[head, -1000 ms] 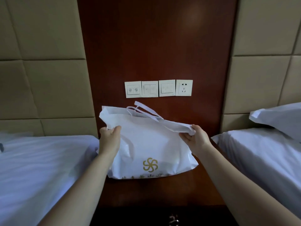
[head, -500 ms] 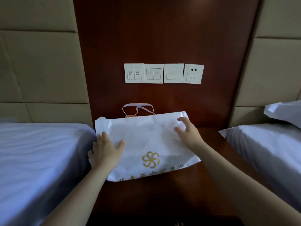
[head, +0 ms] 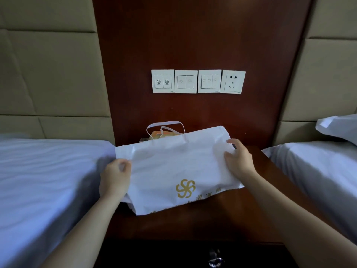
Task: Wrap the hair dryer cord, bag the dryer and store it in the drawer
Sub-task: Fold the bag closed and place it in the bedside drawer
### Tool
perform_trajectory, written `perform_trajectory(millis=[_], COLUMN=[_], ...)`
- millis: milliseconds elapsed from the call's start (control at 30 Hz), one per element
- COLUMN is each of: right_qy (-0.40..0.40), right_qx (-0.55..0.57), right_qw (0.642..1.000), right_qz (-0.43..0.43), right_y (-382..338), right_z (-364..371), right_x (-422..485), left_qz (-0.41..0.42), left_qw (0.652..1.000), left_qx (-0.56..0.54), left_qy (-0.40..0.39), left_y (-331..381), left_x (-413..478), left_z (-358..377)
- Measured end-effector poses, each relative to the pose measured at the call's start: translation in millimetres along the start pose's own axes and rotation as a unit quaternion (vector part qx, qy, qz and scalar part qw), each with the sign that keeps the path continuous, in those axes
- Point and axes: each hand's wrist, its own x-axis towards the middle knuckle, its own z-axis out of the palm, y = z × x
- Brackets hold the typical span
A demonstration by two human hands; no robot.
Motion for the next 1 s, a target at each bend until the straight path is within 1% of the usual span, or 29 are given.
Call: perform_trajectory(millis=[100,167,267,333,400,433,467,533,567,600,633,700,733,800,833,867,933,967,1000], right_qy=[0.011,-0.001,-0.019,-0.026,-0.03,-0.029,-0.028,-0.026,-0.028,-0.033,-0.036,-0.033,-0.027,-0.015,-0.018,-0.027,-0.079,-0.124,-0.176], right_qx=[0.004,-0.011,-0.065,-0.09,-0.102,-0.105,-0.108,-0.114,-0.121,-0.129,-0.139,-0.169,-0.208,-0.333,-0.375,-0.383,-0.343,-0.315,-0.292], right_qw=[1.0,1.0,0.998,0.996,0.994,0.994,0.994,0.993,0.992,0.991,0.989,0.985,0.978,0.942,0.923,0.916,0.917,0.918,0.918], right_qz=[-0.027,-0.022,-0.005,0.005,0.014,0.015,0.017,0.022,0.024,0.024,0.02,0.012,0.003,-0.049,-0.083,-0.117,-0.185,-0.205,-0.205], right_y=[-9.3,-14.8,-12.7,-8.9,-7.0,-6.6,-6.7,-7.0,-7.4,-7.5,-7.0,-9.2,-9.5,-9.1,-10.0,-13.4,-24.1,-28.6,-32.7], right_z=[-5.0,-4.1,5.1,12.1,17.8,19.9,21.8,25.7,26.6,27.3,27.7,28.0,28.6,31.5,33.8,36.4,46.2,53.5,60.9], right_x=[6.4,11.4,17.8,20.3,21.9,22.1,22.6,24.5,25.3,26.2,27.2,26.9,26.8,31.2,34.5,36.1,35.3,33.6,30.7], left_qz=[0.048,0.042,-0.001,-0.032,-0.049,-0.039,-0.01,0.095,0.15,0.19,0.201,0.159,0.13,0.089,0.077,0.07,0.065,0.064,0.064], left_qw=[0.998,0.995,0.984,0.967,0.939,0.927,0.919,0.914,0.912,0.909,0.906,0.906,0.906,0.9,0.898,0.896,0.897,0.898,0.898], left_qx=[0.041,0.089,0.171,0.237,0.315,0.35,0.375,0.371,0.346,0.316,0.295,0.28,0.28,0.294,0.3,0.303,0.301,0.299,0.299], left_qy=[0.012,-0.008,-0.056,-0.094,-0.13,-0.132,-0.125,-0.135,-0.161,-0.193,-0.226,-0.275,-0.29,-0.308,-0.313,-0.316,-0.317,-0.317,-0.317], left_y=[4.3,2.4,1.7,9.0,22.0,30.1,38.0,51.0,55.5,59.0,60.7,61.0,60.4,60.1,60.2,60.6,59.4,57.2,54.5], left_x=[1.3,8.4,17.2,17.8,14.5,10.9,7.1,0.2,-2.5,-4.8,-5.4,-2.9,-0.8,5.2,8.8,12.2,18.0,19.7,21.0], left_z=[-7.9,-10.0,-7.5,-6.0,-5.2,-3.4,0.6,15.6,25.1,33.6,41.3,53.6,57.6,63.1,64.8,66.3,69.7,71.7,73.5])
